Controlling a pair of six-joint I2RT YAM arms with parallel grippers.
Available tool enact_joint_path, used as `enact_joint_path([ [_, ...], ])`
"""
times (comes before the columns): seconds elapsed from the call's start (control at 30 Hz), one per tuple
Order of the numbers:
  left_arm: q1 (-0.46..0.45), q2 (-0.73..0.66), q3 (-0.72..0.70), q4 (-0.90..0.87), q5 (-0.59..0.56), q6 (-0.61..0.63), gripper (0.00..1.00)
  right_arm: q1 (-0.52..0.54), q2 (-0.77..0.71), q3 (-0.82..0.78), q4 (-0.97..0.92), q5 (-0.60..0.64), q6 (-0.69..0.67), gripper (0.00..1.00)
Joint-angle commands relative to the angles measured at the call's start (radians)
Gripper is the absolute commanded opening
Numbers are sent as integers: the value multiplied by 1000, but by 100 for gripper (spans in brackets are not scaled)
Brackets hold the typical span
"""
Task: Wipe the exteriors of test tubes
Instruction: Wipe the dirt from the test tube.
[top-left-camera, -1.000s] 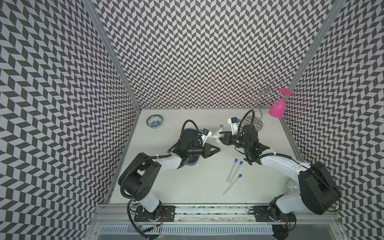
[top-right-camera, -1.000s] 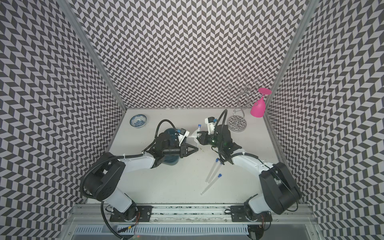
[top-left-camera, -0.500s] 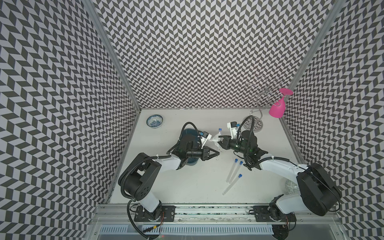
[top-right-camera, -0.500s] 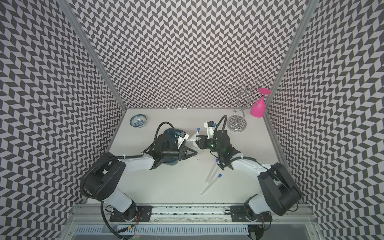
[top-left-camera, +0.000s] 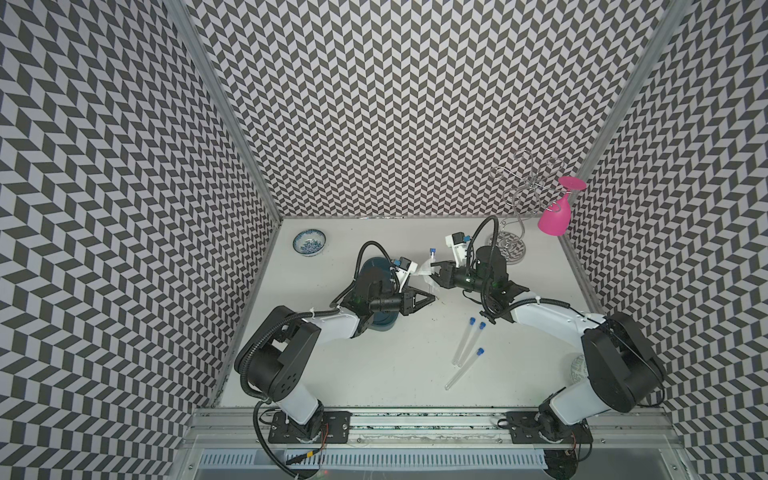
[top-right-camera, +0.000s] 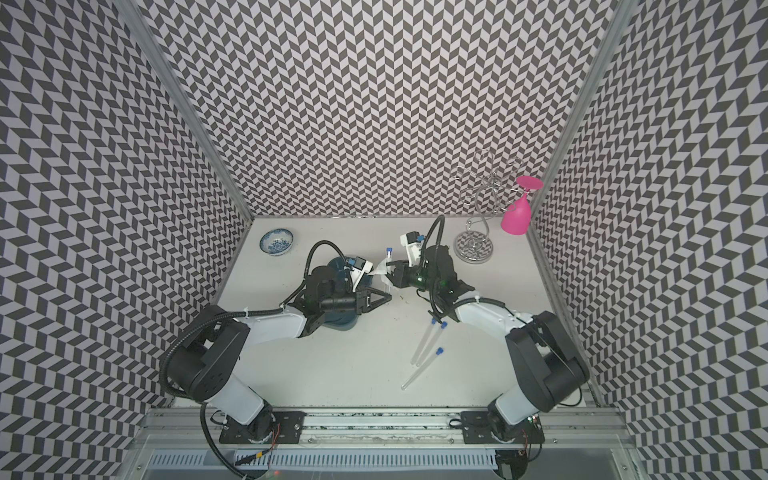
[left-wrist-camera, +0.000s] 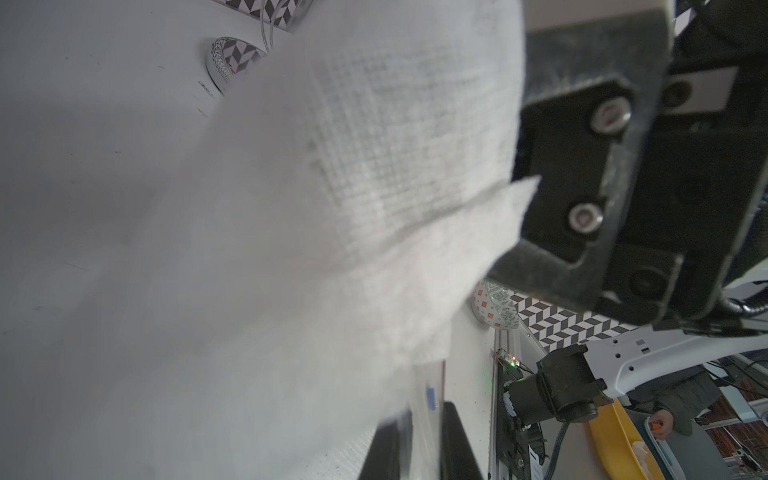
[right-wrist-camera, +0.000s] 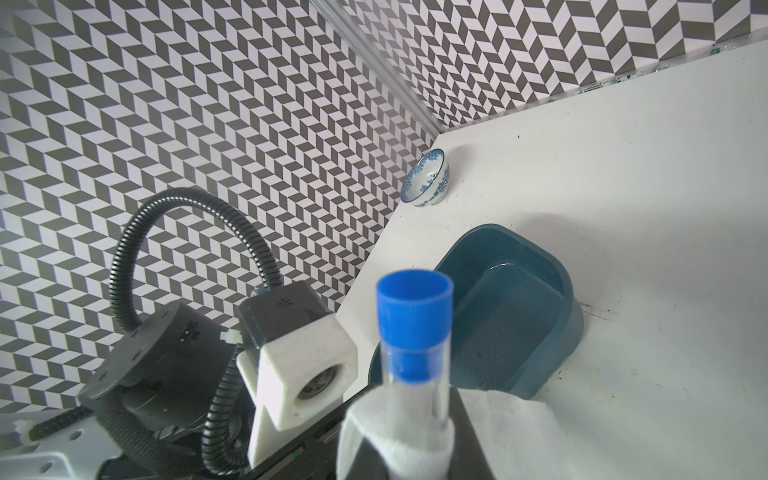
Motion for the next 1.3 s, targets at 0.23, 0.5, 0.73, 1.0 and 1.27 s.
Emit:
enact_joint_path([
  [0.23, -12, -13, 21, 9, 27, 9, 10, 81, -87, -222, 195, 7, 109, 14],
  [0.5, -15, -25, 8, -4, 11, 19, 10, 82, -42, -149, 130, -10, 50, 14],
  [0.73, -15, -30, 18, -16, 3, 26, 10, 32, -31, -59, 85, -15, 7, 15],
  [1.0, -9, -44, 19, -17, -4, 31, 10, 42, -44, -111, 90, -32, 16, 17],
  [1.27, 3, -30, 30, -13, 12, 38, 11, 108, -101, -229, 104, 7, 54, 18],
])
